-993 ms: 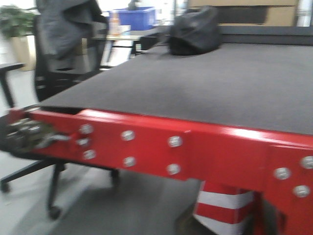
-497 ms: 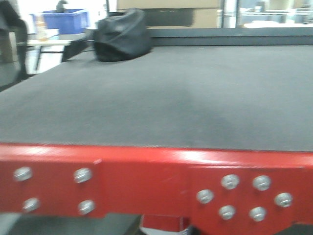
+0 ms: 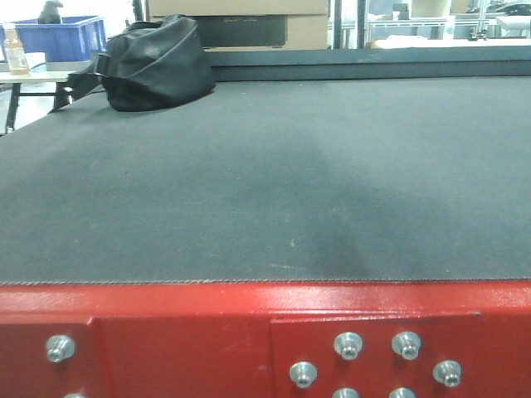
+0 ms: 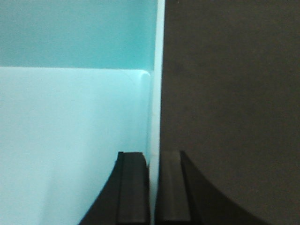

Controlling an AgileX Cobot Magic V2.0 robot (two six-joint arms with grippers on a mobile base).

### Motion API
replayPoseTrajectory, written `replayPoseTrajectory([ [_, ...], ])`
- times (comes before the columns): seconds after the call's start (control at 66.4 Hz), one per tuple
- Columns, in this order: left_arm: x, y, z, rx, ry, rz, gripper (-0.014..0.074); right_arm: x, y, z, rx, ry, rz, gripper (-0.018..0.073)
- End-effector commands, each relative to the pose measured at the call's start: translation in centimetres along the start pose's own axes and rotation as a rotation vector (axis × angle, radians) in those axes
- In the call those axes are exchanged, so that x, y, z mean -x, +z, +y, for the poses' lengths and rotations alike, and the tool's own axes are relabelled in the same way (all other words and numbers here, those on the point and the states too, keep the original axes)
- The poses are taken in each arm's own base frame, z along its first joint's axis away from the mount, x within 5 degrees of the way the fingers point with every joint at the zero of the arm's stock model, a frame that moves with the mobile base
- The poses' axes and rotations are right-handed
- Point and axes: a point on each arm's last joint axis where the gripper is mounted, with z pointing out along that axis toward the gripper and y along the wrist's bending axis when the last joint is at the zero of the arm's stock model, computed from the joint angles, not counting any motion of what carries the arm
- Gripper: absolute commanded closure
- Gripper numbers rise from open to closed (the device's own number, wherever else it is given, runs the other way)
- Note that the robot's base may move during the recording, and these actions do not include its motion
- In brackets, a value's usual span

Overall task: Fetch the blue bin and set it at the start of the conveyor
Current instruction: 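Drive up to the red-framed conveyor and stop at its near edge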

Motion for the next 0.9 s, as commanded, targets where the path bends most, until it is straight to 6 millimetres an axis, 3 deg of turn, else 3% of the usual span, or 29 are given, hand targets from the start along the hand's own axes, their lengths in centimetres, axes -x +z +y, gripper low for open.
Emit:
replayPoseTrajectory([
  [0.0,0.57,-0.32,-0.38,-0.034,0.014,-0.057,0.0708,0.39,-0.60,0.44,0.051,0.004,-0.039,0.0721],
  [0.888,0.57,-0.32,-0.38,-0.034,0.014,-0.057,0.0708,0.51,-0.61,0.55,0.062,0.004,-0.052,0.0721],
])
